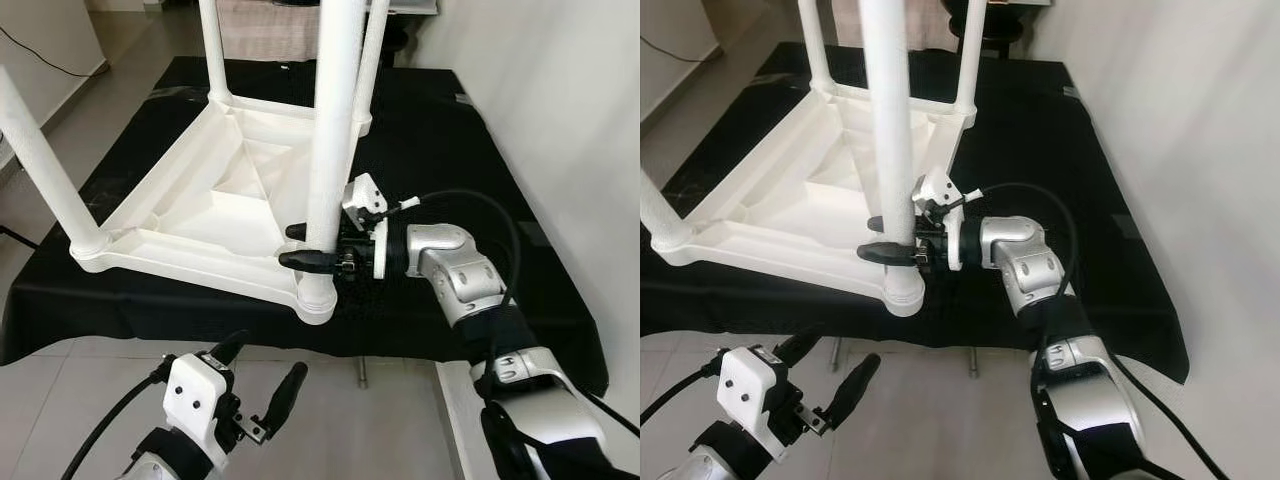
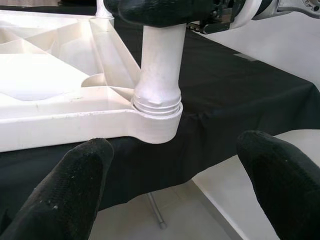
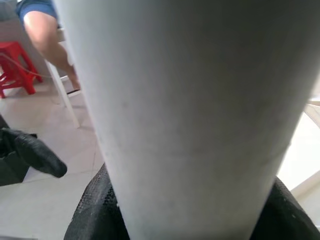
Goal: Building children table
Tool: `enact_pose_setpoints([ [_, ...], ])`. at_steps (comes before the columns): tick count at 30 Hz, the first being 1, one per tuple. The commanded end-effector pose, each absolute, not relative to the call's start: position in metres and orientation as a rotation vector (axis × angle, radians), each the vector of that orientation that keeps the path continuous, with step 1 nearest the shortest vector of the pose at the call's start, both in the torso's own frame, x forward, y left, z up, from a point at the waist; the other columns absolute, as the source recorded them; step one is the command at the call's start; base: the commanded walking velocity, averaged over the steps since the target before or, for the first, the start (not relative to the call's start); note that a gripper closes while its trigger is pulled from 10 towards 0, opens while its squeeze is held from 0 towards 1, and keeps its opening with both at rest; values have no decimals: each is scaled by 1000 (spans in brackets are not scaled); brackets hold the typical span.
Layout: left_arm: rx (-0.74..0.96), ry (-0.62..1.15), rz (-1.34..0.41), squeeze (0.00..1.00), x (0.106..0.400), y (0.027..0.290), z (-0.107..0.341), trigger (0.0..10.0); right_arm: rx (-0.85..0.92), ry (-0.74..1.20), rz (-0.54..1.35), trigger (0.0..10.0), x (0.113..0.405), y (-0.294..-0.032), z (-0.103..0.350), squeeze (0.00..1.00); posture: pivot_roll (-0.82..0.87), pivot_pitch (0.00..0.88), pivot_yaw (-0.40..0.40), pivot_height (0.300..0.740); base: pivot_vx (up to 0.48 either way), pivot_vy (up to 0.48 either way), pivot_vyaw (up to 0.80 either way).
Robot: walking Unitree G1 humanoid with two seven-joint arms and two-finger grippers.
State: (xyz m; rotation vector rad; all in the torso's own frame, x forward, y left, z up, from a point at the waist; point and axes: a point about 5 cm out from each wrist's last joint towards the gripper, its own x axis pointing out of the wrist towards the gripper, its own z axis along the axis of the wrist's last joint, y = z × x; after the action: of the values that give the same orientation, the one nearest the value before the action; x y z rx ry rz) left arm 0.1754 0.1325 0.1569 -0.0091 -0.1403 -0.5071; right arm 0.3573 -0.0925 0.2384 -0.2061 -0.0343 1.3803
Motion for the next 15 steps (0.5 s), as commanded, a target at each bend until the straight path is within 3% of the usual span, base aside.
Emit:
enact_pose_setpoints([
  [1, -22, -124, -518, 0, 173, 130, 156, 10000, -191, 0, 1366, 0, 357, -97, 229, 0, 30, 208, -96, 740, 0, 0, 0],
  [3, -22, -124, -518, 0, 175, 132, 156, 10000, -162, 40, 1132, 0, 357, -103, 211, 0, 12, 211, -102, 740, 0, 0, 0],
  [6, -21, -124, -518, 0, 175, 133, 156, 10000, -135, 61, 993, 0, 354, -103, 201, 0, 10, 213, -99, 740, 0, 0, 0],
  [7, -17, -123, -517, 0, 177, 137, 156, 10000, -244, -24, 323, 0, 349, -115, 192, 0, -2, 214, -90, 740, 0, 0, 0],
  [9, -14, -122, -518, 0, 180, 139, 156, 10000, -120, 78, 353, 0, 306, -80, 168, 0, -21, 210, -76, 740, 0, 0, 0],
  [10, -14, -122, -518, 0, 180, 139, 156, 10000, -120, 78, 353, 0, 306, -80, 168, 0, -21, 210, -76, 740, 0, 0, 0],
  [11, -12, -122, -521, 0, 181, 139, 155, 10000, -55, 113, 470, 0, 293, -61, 163, 0, -23, 203, -68, 740, 0, 0, 0],
  [15, -11, -121, -524, 0, 182, 138, 155, 10000, -27, 119, 526, 0, 289, -50, 161, 0, -21, 188, -64, 740, 0, 0, 0],
])
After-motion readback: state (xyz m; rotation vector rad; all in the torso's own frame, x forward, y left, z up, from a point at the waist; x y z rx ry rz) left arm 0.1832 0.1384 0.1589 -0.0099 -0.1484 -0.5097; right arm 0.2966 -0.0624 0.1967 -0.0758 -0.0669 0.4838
